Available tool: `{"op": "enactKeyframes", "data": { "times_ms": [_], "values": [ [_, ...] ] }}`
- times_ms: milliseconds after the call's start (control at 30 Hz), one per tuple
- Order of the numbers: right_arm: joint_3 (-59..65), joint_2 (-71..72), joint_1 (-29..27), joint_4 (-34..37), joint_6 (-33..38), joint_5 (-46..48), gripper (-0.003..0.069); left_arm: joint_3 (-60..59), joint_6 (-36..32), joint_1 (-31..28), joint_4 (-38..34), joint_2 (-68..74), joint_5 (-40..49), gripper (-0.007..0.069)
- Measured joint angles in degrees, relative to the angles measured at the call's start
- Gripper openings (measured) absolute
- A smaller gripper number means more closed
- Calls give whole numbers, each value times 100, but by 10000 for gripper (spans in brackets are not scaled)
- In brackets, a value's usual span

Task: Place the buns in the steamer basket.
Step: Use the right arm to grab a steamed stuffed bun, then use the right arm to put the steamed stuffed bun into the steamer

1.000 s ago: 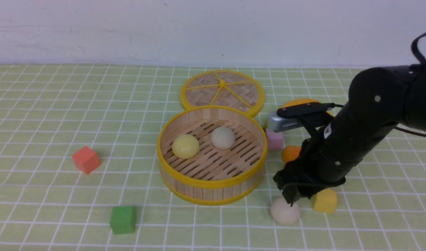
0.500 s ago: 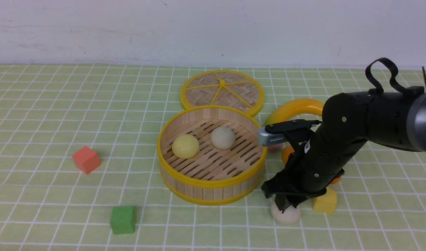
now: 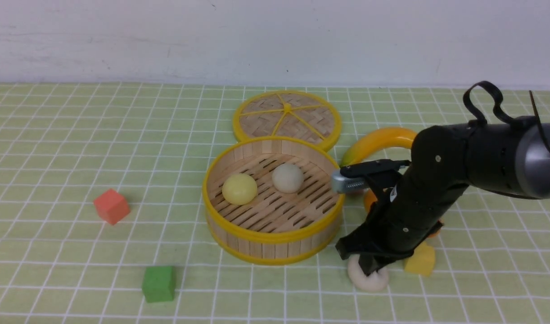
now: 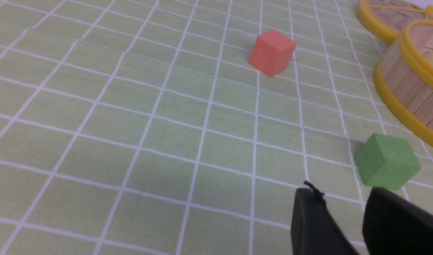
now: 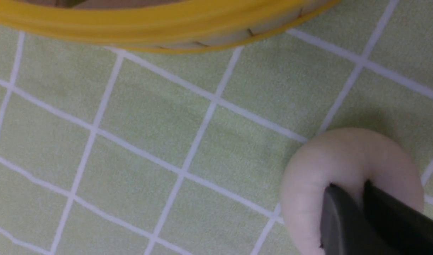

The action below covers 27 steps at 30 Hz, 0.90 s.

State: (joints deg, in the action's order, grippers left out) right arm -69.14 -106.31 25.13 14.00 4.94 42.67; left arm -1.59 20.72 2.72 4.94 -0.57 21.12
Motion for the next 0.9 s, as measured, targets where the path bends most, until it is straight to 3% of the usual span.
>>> {"op": "enactKeyframes", "data": {
  "times_ms": [433,667,900],
  "values": [
    [-328,688,0,119,38,195,3,0,0,0,0,0,0,224],
    [-1076,534,0,1295,933,-556,3,0,0,0,0,0,0,234],
    [-1089,-89,0,1826,1328,-999,11,0,0,0,0,0,0,237]
  ]
}}
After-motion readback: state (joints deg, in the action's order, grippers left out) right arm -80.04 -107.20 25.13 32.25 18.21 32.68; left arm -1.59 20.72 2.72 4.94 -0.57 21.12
